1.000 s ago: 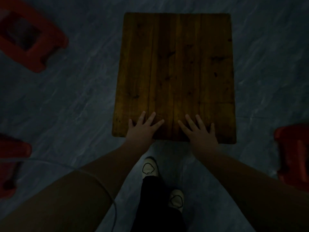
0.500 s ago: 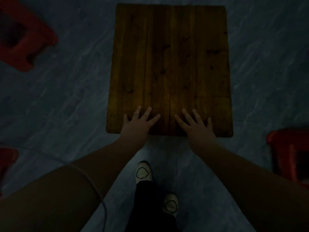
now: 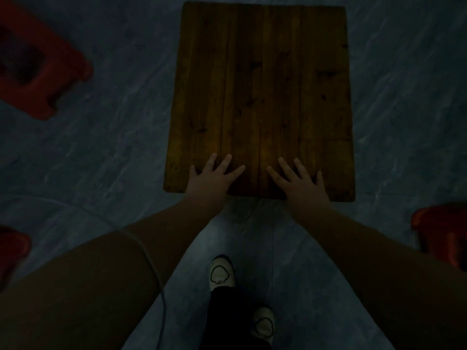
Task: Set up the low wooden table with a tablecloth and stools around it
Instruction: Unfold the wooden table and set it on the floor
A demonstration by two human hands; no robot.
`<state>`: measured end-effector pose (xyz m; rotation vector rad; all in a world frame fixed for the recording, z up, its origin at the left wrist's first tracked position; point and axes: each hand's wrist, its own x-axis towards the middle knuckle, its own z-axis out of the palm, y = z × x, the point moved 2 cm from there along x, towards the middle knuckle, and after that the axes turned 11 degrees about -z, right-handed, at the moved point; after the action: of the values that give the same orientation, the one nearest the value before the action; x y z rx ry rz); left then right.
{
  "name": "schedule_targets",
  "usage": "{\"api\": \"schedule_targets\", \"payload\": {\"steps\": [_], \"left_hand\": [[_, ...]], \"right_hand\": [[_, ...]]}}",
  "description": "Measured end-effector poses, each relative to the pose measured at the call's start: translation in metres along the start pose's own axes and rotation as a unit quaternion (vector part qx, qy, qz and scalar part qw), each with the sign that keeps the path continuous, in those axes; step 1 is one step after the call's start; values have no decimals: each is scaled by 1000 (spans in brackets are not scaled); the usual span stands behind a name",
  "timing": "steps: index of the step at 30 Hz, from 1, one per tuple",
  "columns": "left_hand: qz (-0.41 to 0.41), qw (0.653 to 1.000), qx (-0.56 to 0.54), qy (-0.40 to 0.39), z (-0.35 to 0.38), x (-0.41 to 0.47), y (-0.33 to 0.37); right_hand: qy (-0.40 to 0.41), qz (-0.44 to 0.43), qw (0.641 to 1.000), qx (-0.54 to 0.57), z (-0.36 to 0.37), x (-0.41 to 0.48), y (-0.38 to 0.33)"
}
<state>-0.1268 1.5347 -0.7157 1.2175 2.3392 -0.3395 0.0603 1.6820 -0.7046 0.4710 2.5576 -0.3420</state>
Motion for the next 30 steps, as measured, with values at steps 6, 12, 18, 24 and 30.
{"api": "schedule_targets", "payload": {"steps": [6,12,18,24,30], "left_hand": [[-3,1000,-3,-7,-8,18,5],[-9,1000,-1,-11,-21,35,9],[1,1000,10,-22,-22,32,10],[-1,997,-10,-71,-24,21,13],[-5,996,-63,-59,-47,17,16]], "right_hand": [[5,-5,1000,-7,-13,11,13],[-7,-7,1000,-3,-27,28,27],[-28,2,1000,13,-27,29,27],[-74,-5,995,67,-31,24,28],[-88,2,991,97,-44,20,21]]}}
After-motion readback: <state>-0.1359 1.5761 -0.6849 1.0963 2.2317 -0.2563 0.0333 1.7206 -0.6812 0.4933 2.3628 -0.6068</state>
